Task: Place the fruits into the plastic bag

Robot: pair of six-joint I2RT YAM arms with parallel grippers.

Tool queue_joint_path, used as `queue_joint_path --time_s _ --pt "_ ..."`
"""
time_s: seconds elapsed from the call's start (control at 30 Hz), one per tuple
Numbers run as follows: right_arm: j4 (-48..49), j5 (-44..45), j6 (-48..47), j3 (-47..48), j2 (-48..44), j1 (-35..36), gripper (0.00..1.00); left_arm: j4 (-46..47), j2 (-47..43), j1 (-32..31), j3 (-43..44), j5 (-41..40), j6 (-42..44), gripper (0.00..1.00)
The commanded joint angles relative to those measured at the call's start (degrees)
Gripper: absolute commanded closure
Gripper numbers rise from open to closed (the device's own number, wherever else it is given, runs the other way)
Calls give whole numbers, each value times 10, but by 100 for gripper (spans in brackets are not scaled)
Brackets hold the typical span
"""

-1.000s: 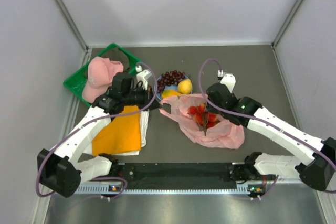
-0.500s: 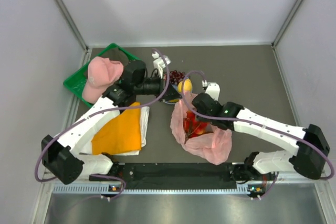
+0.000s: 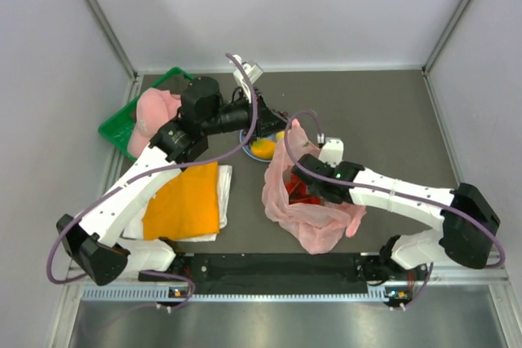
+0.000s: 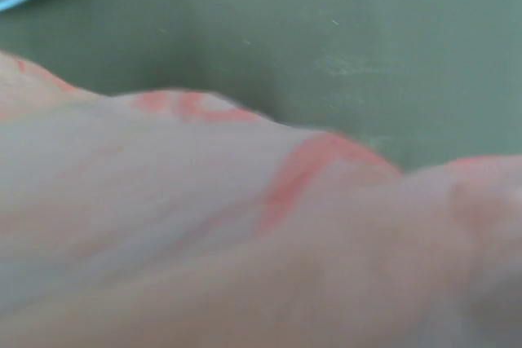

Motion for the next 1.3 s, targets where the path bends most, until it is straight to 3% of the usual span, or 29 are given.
queue_joint_path --time_s 0.0,0.03,0.2,0.27,0.37,0.47,0.5,0.53,0.73,0.93,1.07,1.27 --pt "-19 17 25 -39 -44 7 99 20 -42 -2 24 -62 35 100" --pt "-16 14 27 -48 -53 6 93 11 -45 -1 21 -79 48 100" --pt "0 -25 43 -117 -109 -12 88 -27 -59 10 -1 -136 69 100" --pt "20 -37 40 -130 -135 -14 78 -29 -68 18 -15 -150 74 100" --pt "27 -67 27 -137 -149 -15 59 -30 -74 23 -23 -156 79 100" --pt "17 -98 14 -132 -156 -17 27 -33 -80 25 -37 -152 84 100" --pt "14 -114 11 -128 -158 -21 9 -34 -83 26 -45 -151 87 100" --pt "8 -121 7 -125 -159 -23 1 -37 -89 26 -49 -151 91 100" --pt "-22 -171 -29 -101 -162 -80 1 -56 -113 31 -73 -177 101 100" --pt "-66 -137 -83 -48 -173 -144 1 -80 -136 45 -93 -190 106 100" --pt "-73 -114 -135 20 -160 -194 1 -87 -148 48 -128 -179 106 100" --pt "-66 -129 -175 48 -131 -211 1 -84 -168 48 -175 -110 115 100"
